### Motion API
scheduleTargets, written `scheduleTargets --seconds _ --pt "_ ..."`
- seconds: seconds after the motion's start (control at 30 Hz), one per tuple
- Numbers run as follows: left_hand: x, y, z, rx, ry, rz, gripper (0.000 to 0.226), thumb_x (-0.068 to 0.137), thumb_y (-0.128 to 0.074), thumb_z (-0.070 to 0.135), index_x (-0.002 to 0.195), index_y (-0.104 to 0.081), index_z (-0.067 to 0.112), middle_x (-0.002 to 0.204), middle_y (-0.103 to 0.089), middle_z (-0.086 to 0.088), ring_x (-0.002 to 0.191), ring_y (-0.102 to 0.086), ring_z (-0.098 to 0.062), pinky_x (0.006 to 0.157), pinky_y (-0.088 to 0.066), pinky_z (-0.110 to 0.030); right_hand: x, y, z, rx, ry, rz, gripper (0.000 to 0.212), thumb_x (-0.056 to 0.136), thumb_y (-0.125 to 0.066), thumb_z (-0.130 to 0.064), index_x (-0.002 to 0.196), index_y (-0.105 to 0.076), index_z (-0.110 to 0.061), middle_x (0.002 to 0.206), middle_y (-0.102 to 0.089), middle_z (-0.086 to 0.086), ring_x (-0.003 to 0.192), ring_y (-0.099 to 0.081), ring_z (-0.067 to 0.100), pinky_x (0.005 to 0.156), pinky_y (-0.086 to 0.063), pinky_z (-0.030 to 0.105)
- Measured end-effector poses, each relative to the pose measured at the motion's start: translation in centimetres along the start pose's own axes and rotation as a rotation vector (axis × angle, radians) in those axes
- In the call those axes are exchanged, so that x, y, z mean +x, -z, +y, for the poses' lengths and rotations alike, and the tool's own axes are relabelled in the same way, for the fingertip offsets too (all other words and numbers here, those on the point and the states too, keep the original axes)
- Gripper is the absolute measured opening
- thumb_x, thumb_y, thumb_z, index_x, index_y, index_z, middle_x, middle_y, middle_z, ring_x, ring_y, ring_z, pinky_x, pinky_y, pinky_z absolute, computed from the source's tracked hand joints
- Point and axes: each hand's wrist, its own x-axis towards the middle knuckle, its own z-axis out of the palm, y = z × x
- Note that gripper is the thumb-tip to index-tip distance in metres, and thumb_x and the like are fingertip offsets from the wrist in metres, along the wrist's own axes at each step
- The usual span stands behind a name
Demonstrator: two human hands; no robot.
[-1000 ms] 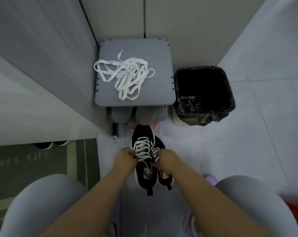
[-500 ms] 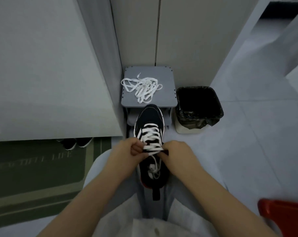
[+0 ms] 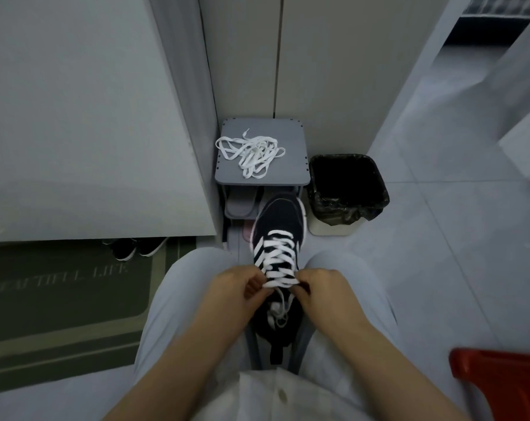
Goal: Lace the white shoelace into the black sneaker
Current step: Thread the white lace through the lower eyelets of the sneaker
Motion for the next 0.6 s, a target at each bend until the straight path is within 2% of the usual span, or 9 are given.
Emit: scheduleTargets --seconds 0.13,0.23,0.27,0.33,0.43,0.5,0.57,0.6 --pt "-0.3 0.1 -0.7 0.071 -0.031 0.065 0.01 0.08 -0.069 0.018 0.072 -0.065 0.014 0.068 -0.063 0.008 0.065 -0.057 -0.009 0.064 -0.043 -0.015 -0.5 -0.7 -0.2 0.004 0.038 0.074 0.02 0.089 -0.057 -0.025 0.084 -0.067 -0.008 0.079 -0.068 0.008 0.073 -0.061 0.022 0.063 -0.039 0.026" --pt "0.0 1.3 -0.4 0.066 -0.147 0.083 0.011 0.085 -0.061 0.02 0.074 -0.06 0.016 0.073 -0.056 0.013 0.073 -0.053 -0.003 0.07 -0.038 -0.008 -1.0 -1.2 -0.6 0.092 -0.001 0.181 0.018 0.084 -0.065 -0.031 0.079 -0.069 -0.014 0.072 -0.067 -0.001 0.064 -0.059 0.015 0.061 -0.046 0.028" --pt "0.0 1.5 -0.2 0.03 -0.161 0.043 0.012 0.087 -0.058 0.019 0.076 -0.057 0.015 0.074 -0.054 0.012 0.075 -0.051 -0.001 0.07 -0.037 -0.008 -1.0 -1.2 -0.7 0.135 -0.027 0.193 0.017 0.082 -0.068 -0.031 0.076 -0.069 -0.015 0.071 -0.066 -0.002 0.063 -0.059 0.014 0.061 -0.048 0.028" --pt "0.6 2.0 0.3 -0.154 -0.061 -0.141 0.015 0.089 -0.054 0.021 0.076 -0.053 0.014 0.068 -0.053 0.009 0.068 -0.048 -0.001 0.068 -0.037 -0.013 -1.0 -0.8 -0.7 0.233 -0.096 0.169 0.016 0.078 -0.072 -0.028 0.071 -0.069 -0.014 0.067 -0.065 -0.003 0.061 -0.058 0.011 0.059 -0.046 0.024" --pt "2.2 3.3 0.2 -0.319 0.089 -0.405 0.021 0.081 -0.052 0.04 0.069 -0.052 0.022 0.062 -0.053 0.011 0.063 -0.047 -0.006 0.068 -0.039 -0.024 -0.5 0.5 -0.5 0.337 -0.147 0.044 0.019 0.075 -0.076 -0.025 0.063 -0.065 -0.013 0.058 -0.061 -0.003 0.052 -0.05 0.005 0.054 -0.039 0.016" --pt "3.2 4.8 0.3 -0.207 0.105 -0.467 0.023 0.072 -0.058 0.049 0.071 -0.057 0.026 0.06 -0.051 0.01 0.058 -0.045 -0.006 0.063 -0.039 -0.024 0.1 1.6 -0.1 0.328 -0.134 -0.053 0.021 0.075 -0.076 -0.025 0.062 -0.064 -0.014 0.06 -0.061 -0.002 0.054 -0.05 0.004 0.056 -0.041 0.019" --pt "4.2 6.8 0.7 0.055 0.004 -0.44 0.018 0.072 -0.07 0.037 0.08 -0.056 0.029 0.059 -0.047 0.008 0.052 -0.04 -0.002 0.057 -0.035 -0.021 0.6 2.6 0.0 0.264 -0.092 -0.155 0.023 0.075 -0.076 -0.027 0.063 -0.062 -0.012 0.064 -0.063 0.001 0.057 -0.051 0.007 0.059 -0.043 0.022" --pt "4.6 7.7 1.0 0.184 -0.066 -0.434 0.025 0.073 -0.073 0.027 0.085 -0.052 0.032 0.061 -0.046 0.008 0.053 -0.04 -0.004 0.056 -0.034 -0.02 0.9 3.0 -0.2 0.232 -0.061 -0.209 0.025 0.075 -0.076 -0.027 0.063 -0.06 -0.012 0.062 -0.06 0.0 0.055 -0.047 0.005 0.057 -0.041 0.021"
